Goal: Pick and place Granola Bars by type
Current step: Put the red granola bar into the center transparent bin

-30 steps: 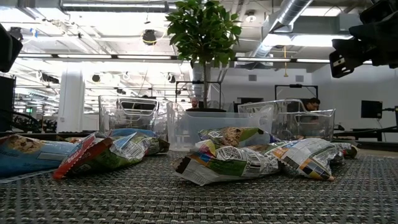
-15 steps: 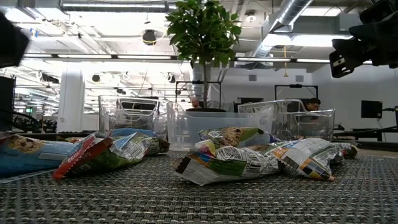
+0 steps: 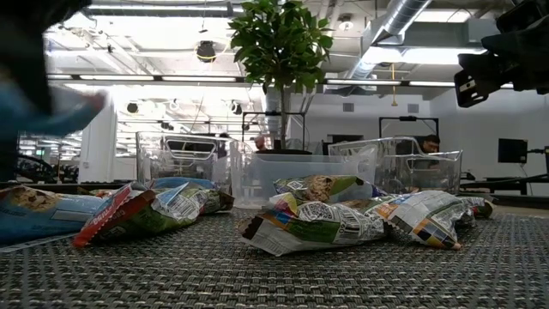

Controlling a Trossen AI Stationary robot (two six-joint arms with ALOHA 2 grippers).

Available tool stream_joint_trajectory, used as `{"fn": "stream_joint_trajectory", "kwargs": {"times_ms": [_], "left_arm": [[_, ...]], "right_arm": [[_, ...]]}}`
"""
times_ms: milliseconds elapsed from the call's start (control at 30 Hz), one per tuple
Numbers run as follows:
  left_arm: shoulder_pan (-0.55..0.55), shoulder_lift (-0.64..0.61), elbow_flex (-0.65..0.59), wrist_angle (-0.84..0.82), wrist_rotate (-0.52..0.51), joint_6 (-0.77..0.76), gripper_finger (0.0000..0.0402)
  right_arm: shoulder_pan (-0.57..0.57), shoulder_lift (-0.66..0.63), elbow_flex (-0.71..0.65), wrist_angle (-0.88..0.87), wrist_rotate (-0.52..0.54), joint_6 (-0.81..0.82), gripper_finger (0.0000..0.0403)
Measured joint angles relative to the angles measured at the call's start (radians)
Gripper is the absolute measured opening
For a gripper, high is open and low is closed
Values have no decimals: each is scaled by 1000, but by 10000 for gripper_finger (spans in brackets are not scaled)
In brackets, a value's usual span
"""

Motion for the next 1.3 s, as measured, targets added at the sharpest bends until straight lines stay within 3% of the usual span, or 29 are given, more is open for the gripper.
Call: {"fn": "stream_joint_trajectory", "kwargs": {"times_ms": [300,533,800,1200,1300], "left_arm": [[48,-71,1,106,-373,151,12],[99,-90,2,166,-558,203,13],[181,-90,2,189,-570,238,15],[350,-90,3,379,-551,455,16],[414,-90,3,398,-502,504,17]], "right_arm": [[0,0,0,0,0,0,137],[0,0,0,0,0,0,139],[0,0,0,0,0,0,137],[0,0,0,0,0,0,137],[0,0,0,0,0,0,139]]}}
